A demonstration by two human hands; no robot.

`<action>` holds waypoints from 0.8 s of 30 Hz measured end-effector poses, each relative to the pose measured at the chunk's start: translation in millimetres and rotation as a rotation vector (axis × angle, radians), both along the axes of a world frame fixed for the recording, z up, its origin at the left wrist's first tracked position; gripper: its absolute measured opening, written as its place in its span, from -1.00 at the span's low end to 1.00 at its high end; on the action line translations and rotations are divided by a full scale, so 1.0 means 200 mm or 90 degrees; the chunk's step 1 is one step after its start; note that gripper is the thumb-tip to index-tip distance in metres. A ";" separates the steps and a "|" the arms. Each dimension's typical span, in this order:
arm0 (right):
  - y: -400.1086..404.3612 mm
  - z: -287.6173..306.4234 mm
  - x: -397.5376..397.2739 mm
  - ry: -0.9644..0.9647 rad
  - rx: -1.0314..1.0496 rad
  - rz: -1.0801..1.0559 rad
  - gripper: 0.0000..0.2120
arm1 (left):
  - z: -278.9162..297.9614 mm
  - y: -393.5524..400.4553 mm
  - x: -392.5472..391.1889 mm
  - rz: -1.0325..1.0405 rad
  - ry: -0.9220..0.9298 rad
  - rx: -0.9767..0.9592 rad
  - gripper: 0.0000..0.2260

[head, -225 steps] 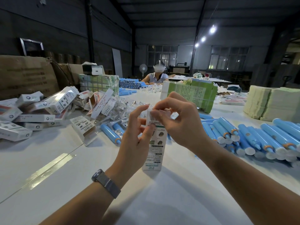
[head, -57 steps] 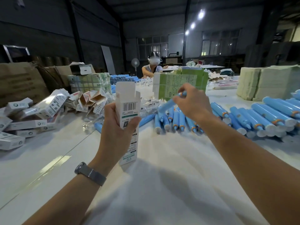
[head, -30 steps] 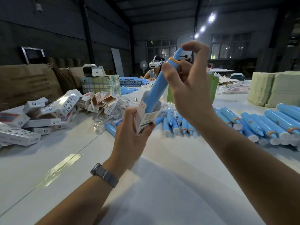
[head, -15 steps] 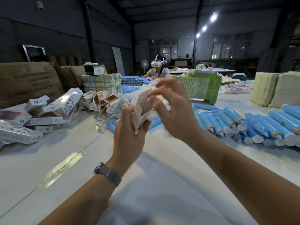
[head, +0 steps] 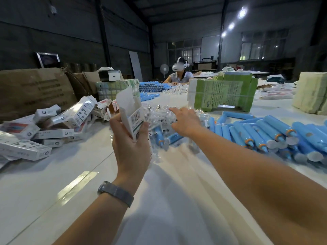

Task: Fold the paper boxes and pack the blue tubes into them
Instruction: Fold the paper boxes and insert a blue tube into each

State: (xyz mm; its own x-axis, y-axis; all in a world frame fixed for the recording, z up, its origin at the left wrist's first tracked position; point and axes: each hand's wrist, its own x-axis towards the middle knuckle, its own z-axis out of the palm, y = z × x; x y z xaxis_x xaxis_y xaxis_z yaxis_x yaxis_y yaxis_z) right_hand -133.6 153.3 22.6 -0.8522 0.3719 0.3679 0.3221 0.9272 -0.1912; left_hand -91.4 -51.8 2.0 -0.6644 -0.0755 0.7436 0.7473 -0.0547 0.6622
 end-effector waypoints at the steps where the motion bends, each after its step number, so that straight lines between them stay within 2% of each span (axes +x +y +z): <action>1: 0.00 0.00 -0.04 -0.028 0.014 0.002 -0.41 | 0.00 0.00 0.00 -0.005 -0.007 0.003 -0.61; 4: -0.01 -0.03 -0.12 -0.138 0.062 0.012 -0.54 | 0.00 0.00 -0.02 -0.020 -0.019 -0.001 -0.61; 6: 0.00 -0.06 -0.13 -0.114 0.085 0.005 -0.70 | 0.00 0.01 -0.01 -0.026 -0.018 -0.008 -0.59; 8: 0.01 -0.09 -0.13 -0.051 0.087 -0.002 -0.78 | -0.01 0.01 -0.01 -0.025 -0.011 -0.009 -0.62; 13: 0.01 -0.10 -0.06 0.100 0.064 0.079 -0.71 | -0.02 0.02 -0.02 -0.024 0.013 -0.026 -0.63; 18: -0.06 0.05 0.12 0.369 -0.139 0.192 -0.68 | -0.02 0.04 0.03 -0.067 0.023 -0.052 -0.64; 20: -0.12 0.13 0.24 0.440 -0.230 0.237 -0.71 | -0.02 0.04 0.04 -0.076 0.047 -0.065 -0.64; 22: -0.18 0.23 0.39 0.487 -0.287 0.276 -0.82 | -0.03 0.04 0.06 -0.089 0.061 -0.072 -0.67; 24: -0.24 0.31 0.54 0.553 -0.313 0.302 -0.77 | -0.03 0.05 0.08 -0.104 0.064 -0.069 -0.70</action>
State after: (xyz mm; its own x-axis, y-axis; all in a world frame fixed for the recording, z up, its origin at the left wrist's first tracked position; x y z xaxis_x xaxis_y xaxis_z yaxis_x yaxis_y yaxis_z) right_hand -26.1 105.7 85.4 -0.4701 0.3457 0.8121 -0.4682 0.6823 -0.5615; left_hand -76.2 -41.6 -4.6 -0.5830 0.1111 0.8049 0.7972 -0.1130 0.5930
